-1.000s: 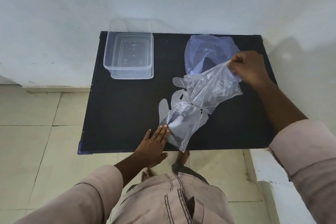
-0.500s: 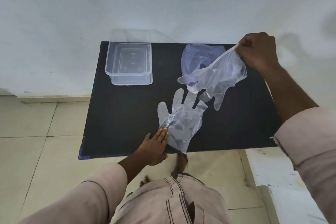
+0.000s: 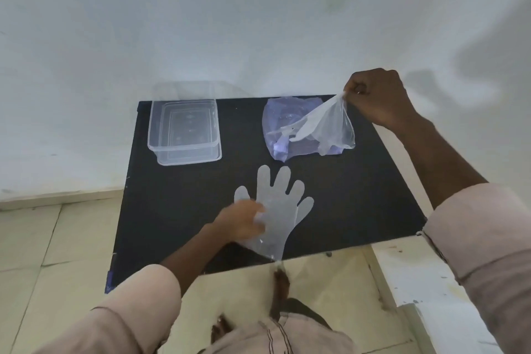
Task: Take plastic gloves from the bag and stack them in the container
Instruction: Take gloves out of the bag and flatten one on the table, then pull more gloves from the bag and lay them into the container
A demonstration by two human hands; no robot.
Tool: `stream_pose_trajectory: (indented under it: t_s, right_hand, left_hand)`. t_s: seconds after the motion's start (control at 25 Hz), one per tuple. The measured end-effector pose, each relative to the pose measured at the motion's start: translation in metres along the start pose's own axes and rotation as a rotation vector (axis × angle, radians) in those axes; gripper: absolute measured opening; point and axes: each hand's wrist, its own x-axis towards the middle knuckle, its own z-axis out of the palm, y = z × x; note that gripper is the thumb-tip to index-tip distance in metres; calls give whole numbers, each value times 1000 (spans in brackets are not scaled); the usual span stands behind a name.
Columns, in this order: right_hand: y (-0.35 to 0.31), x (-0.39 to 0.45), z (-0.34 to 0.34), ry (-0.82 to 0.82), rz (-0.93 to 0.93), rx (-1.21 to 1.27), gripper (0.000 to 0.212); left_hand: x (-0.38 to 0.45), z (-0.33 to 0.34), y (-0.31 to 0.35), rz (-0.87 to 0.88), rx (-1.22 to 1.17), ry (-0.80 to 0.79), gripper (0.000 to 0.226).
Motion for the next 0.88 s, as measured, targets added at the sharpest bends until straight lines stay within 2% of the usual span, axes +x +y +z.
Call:
stream_pose_trajectory:
  t_s: [0.12, 0.2, 0.28, 0.36, 0.48, 0.52, 0.6, 0.68, 0.76, 0.8, 0.88]
  right_hand:
    - [-5, 3, -15, -41, -73, 17, 10]
    - [-9, 7, -27, -122, -155, 41, 9]
    - [-16, 11, -41, -227, -246, 53, 9]
    - [-22, 12, -56, -305, -312, 45, 12]
    - [-22, 12, -70, -356, -326, 94, 12]
    - [-19, 11, -74, -346, -309, 137, 11]
    - [-2, 7, -78, -223, -224, 268, 8]
    - [24, -5, -79, -85, -79, 418, 42]
    - [45, -20, -69, -116, 13, 471, 67]
    - [51, -26, -59, -158, 35, 473, 70]
    - [55, -29, -37, -157, 68, 558, 53]
  left_hand:
    - [-5, -67, 69, 137, -134, 541, 41]
    - [-4, -101, 116, 242, -189, 755, 44]
    - [5, -124, 152, 246, -180, 742, 46]
    - [17, -135, 177, 156, -199, 662, 43]
    - [32, -136, 194, 89, -244, 662, 21]
    - [34, -136, 198, 89, -279, 669, 13]
    - [36, -138, 200, 90, -379, 663, 11]
    - [38, -142, 195, 109, -536, 647, 15]
    - [37, -148, 189, 117, -619, 629, 17]
    - [37, -151, 186, 113, -645, 618, 15]
    - [38, -155, 184, 115, -712, 580, 17]
